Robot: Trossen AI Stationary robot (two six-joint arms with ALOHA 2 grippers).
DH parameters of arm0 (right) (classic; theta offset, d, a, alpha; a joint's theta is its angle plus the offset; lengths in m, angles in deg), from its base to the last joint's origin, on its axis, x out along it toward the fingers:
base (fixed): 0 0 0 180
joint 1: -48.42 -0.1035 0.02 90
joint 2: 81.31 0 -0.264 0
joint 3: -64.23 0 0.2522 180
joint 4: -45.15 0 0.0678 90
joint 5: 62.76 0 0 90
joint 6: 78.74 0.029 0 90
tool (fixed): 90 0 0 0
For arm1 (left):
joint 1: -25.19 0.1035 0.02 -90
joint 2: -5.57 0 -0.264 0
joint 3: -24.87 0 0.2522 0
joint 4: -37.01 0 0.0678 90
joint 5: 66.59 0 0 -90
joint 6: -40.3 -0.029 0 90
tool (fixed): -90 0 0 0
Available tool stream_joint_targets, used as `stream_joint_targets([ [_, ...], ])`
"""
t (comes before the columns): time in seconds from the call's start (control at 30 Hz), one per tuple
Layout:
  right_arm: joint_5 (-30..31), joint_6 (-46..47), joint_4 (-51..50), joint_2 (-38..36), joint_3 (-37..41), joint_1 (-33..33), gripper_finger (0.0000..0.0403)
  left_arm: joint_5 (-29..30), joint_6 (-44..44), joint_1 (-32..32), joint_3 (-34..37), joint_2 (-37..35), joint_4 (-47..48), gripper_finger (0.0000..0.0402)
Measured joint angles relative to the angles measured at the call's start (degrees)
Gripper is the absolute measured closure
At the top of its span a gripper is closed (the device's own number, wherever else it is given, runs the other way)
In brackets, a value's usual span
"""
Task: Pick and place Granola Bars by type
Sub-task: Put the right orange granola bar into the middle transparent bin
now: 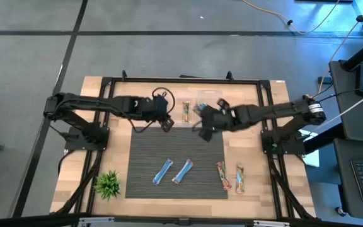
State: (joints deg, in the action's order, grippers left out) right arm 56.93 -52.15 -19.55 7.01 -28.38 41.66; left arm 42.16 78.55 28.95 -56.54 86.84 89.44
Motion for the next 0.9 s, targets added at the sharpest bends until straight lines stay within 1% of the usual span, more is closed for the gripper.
stream_joint_targets([
  [0.07,-2.1,-4.9,6.6,0.5,0.4,2.8,0.0329,0.1,1.5,-2.4,0.0,0.0,0.1,0.0255],
  [0.17,-5.0,-9.0,11.9,2.1,0.4,6.6,0.0329,0.2,5.7,-6.0,0.0,0.0,0.3,0.0256],
  [0.27,-7.0,-10.8,14.7,4.2,0.4,9.8,0.0329,1.4,10.5,-10.0,0.0,0.0,0.4,0.0256],
  [0.43,-10.6,-12.1,16.7,9.5,0.4,14.3,0.0328,5.5,18.4,-16.6,0.0,0.1,0.3,0.0256],
  [0.57,-15.4,-15.6,19.5,14.4,0.5,16.2,0.0328,8.9,22.8,-21.6,0.0,1.4,0.3,0.0257],
  [0.67,-18.9,-16.7,22.5,17.9,0.5,16.8,0.0328,9.7,25.3,-24.7,0.0,3.0,0.3,0.0258],
  [0.9,-19.4,-16.6,25.9,22.9,0.5,17.4,0.0328,9.7,30.8,-29.3,0.0,6.3,0.3,0.0258],
])
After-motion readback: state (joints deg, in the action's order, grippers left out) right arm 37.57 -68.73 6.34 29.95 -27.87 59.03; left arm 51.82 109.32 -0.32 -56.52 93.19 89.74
